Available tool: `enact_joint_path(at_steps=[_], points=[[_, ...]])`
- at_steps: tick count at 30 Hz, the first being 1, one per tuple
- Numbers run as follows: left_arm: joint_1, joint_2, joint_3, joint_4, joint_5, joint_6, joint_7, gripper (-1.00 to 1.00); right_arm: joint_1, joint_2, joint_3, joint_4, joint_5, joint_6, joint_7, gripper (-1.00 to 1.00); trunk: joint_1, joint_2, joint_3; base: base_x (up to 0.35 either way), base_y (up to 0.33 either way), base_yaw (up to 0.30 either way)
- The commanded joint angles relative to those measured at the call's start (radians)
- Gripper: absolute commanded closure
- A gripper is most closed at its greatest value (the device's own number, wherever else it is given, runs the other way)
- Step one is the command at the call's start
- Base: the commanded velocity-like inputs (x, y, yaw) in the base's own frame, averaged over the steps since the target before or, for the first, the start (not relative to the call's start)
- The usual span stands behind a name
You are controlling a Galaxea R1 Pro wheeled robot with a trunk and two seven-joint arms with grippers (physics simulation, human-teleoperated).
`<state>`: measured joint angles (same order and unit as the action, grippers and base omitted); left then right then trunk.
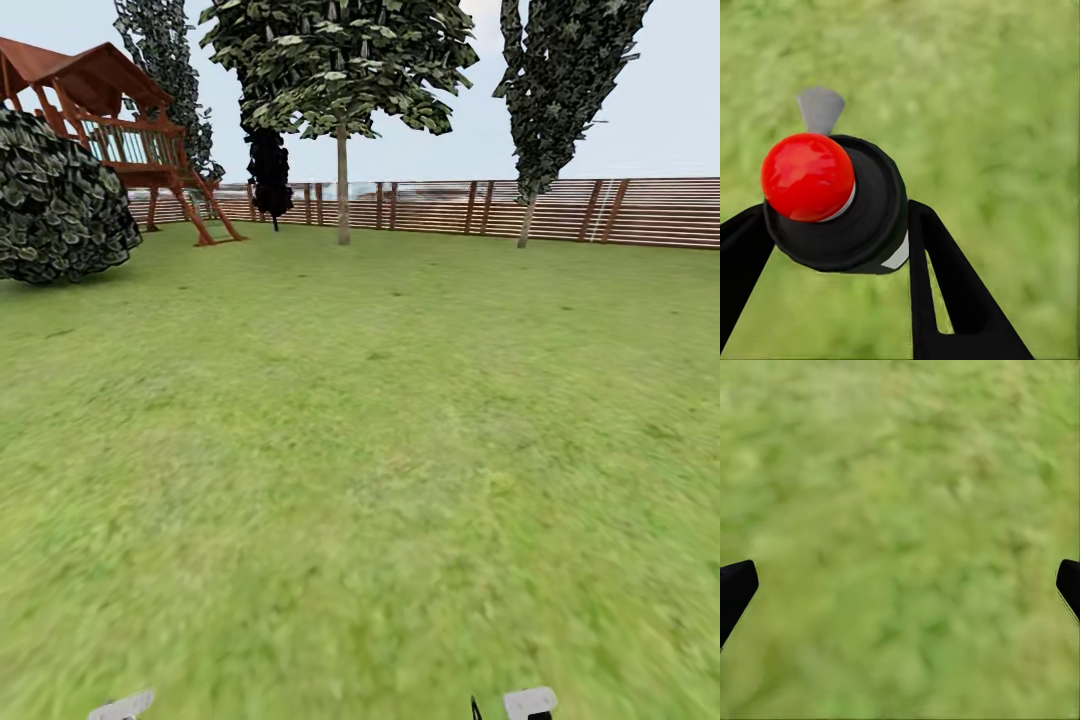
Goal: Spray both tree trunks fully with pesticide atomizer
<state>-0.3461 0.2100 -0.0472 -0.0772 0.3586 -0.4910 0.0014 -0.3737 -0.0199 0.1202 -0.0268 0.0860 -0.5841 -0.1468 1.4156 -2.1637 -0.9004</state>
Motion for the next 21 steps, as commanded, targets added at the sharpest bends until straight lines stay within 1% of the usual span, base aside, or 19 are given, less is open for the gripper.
enact_joint_path(at_steps=[1, 21], points=[[-0.001, 0.000, -0.005, 0.001, 0.006, -0.003, 0.000, 1.00, -0.001, 0.000, 0.006, 0.001, 0.009, 0.000, -0.011, -1.00, 0.000, 0.000, -0.001, 0.339, 0.000, 0.000], [-0.001, 0.000, -0.005, 0.001, 0.006, -0.003, 0.000, 1.00, -0.001, 0.000, 0.006, 0.001, 0.009, 0.000, -0.010, -1.00, 0.000, 0.000, -0.001, 0.339, 0.000, 0.000]])
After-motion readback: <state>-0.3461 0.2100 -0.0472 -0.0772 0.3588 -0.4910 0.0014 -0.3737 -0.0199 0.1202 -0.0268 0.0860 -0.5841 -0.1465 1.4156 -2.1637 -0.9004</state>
